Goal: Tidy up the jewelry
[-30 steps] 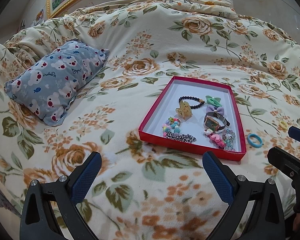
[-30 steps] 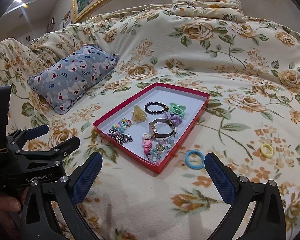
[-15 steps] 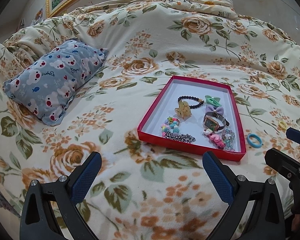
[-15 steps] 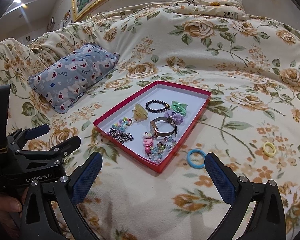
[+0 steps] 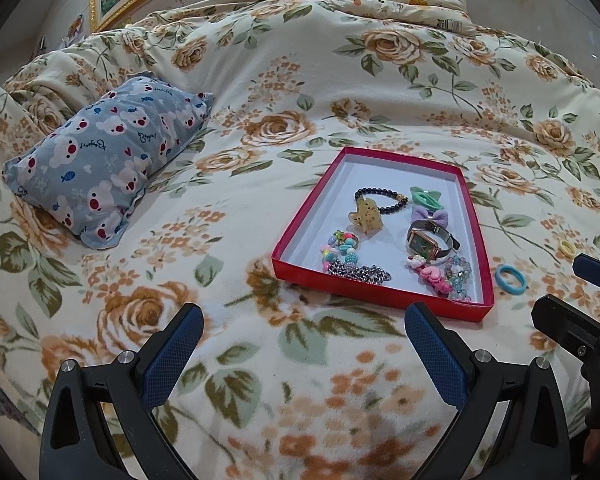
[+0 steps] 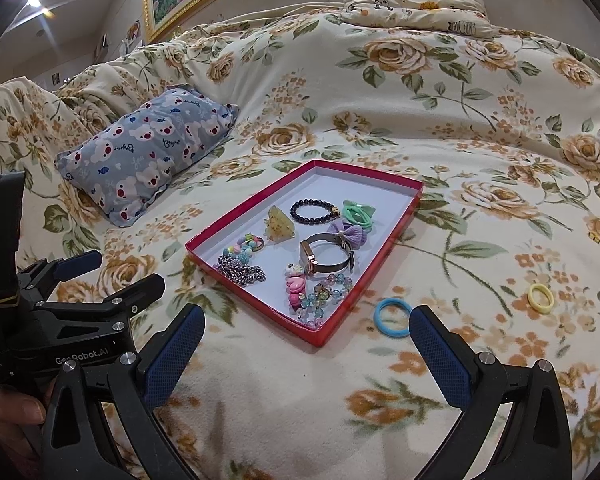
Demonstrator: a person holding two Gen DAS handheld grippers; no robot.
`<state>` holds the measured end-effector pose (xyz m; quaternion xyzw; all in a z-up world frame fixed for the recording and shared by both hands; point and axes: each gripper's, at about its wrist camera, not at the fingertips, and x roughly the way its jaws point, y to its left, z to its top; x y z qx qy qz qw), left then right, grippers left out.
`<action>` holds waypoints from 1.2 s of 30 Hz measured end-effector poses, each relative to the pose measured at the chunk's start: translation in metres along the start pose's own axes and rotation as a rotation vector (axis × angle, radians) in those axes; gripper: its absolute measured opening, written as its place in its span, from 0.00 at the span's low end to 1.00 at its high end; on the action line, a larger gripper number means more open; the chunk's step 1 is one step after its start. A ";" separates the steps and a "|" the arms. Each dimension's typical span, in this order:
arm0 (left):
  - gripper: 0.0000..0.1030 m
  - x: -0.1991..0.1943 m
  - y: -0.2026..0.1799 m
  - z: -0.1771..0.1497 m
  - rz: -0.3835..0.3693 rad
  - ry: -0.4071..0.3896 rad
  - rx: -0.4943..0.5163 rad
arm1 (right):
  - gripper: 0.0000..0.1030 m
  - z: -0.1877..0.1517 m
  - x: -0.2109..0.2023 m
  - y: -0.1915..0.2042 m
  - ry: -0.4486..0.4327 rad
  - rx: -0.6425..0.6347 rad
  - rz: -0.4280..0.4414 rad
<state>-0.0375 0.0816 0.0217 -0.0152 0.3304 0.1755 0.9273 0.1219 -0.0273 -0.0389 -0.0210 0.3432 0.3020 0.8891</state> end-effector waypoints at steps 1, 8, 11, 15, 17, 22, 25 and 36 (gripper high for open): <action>0.99 0.000 0.000 0.000 -0.001 0.001 0.000 | 1.00 0.000 0.000 -0.001 0.000 0.002 0.001; 0.99 0.001 -0.001 0.001 -0.001 0.002 0.002 | 1.00 0.001 0.002 -0.002 0.004 0.002 0.009; 0.99 0.002 -0.001 0.001 -0.003 0.005 0.001 | 1.00 0.001 0.002 -0.002 0.004 0.004 0.011; 0.99 0.004 -0.001 0.002 -0.003 0.007 0.002 | 1.00 0.002 0.002 -0.002 0.005 0.006 0.011; 0.99 0.004 -0.001 0.002 -0.003 0.007 0.001 | 1.00 0.001 0.003 -0.001 0.007 0.008 0.012; 0.99 0.006 -0.001 0.002 -0.003 0.010 0.004 | 1.00 0.002 0.003 -0.002 0.009 0.010 0.015; 0.99 0.008 -0.002 0.003 -0.003 0.012 0.005 | 1.00 0.002 0.004 -0.003 0.009 0.011 0.014; 0.99 0.012 -0.003 0.003 -0.006 0.022 0.008 | 1.00 0.002 0.006 -0.006 0.014 0.022 0.019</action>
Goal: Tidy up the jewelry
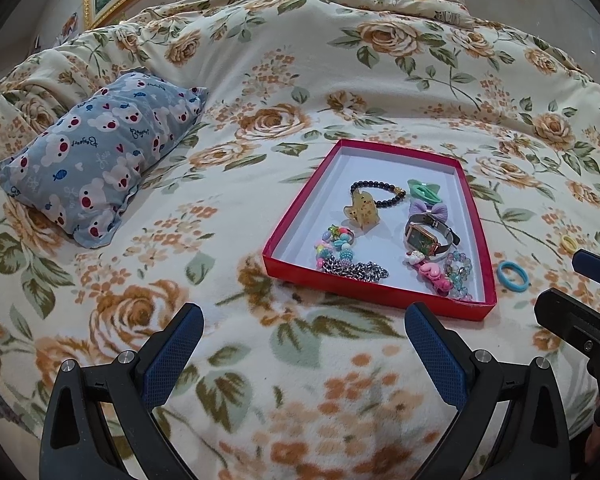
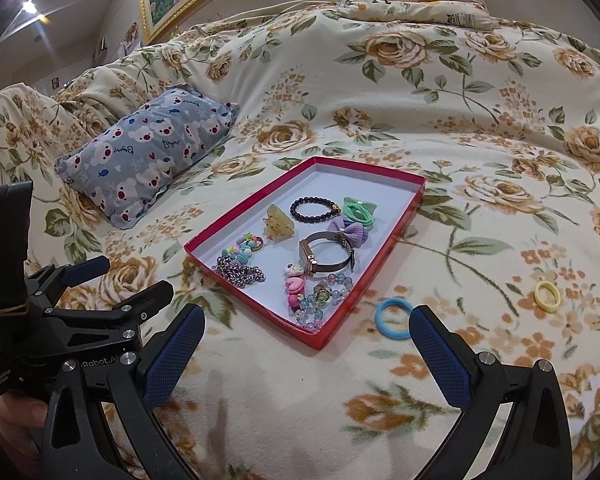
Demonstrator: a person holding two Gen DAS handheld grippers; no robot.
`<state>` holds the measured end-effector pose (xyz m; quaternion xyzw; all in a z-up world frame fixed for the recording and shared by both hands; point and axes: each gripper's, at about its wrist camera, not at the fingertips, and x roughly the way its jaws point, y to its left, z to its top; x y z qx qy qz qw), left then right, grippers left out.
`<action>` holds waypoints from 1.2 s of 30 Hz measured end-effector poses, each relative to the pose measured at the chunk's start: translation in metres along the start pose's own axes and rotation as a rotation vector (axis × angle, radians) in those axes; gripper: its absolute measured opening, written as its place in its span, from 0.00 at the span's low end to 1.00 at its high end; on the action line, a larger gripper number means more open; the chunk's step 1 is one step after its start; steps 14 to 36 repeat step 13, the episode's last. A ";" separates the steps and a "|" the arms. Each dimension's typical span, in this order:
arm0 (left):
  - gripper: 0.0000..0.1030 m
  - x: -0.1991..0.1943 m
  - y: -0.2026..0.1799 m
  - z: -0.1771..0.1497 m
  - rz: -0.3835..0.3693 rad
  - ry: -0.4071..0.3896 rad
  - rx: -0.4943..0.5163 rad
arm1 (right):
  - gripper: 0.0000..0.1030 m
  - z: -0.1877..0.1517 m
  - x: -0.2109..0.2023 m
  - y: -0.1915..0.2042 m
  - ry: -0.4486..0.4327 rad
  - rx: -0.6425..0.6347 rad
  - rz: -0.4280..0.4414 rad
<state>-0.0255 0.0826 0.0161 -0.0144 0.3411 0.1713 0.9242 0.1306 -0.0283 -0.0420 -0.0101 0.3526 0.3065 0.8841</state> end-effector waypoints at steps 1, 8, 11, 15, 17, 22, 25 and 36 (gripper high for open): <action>0.99 0.000 0.000 0.000 0.000 0.001 0.000 | 1.00 0.000 0.000 0.001 0.000 0.002 0.001; 0.99 0.002 -0.002 0.001 -0.003 0.003 -0.001 | 1.00 0.000 0.001 -0.004 0.004 0.013 0.003; 0.99 0.004 -0.002 0.002 -0.010 0.007 -0.008 | 1.00 0.001 0.003 -0.007 0.008 0.019 0.005; 0.99 0.007 -0.002 0.004 -0.011 0.010 -0.009 | 1.00 0.001 0.005 -0.010 0.012 0.023 0.006; 0.99 0.007 -0.002 0.004 -0.011 0.010 -0.009 | 1.00 0.001 0.005 -0.010 0.012 0.023 0.006; 0.99 0.007 -0.002 0.004 -0.011 0.010 -0.009 | 1.00 0.001 0.005 -0.010 0.012 0.023 0.006; 0.99 0.007 -0.002 0.004 -0.011 0.010 -0.009 | 1.00 0.001 0.005 -0.010 0.012 0.023 0.006; 0.99 0.007 -0.002 0.004 -0.011 0.010 -0.009 | 1.00 0.001 0.005 -0.010 0.012 0.023 0.006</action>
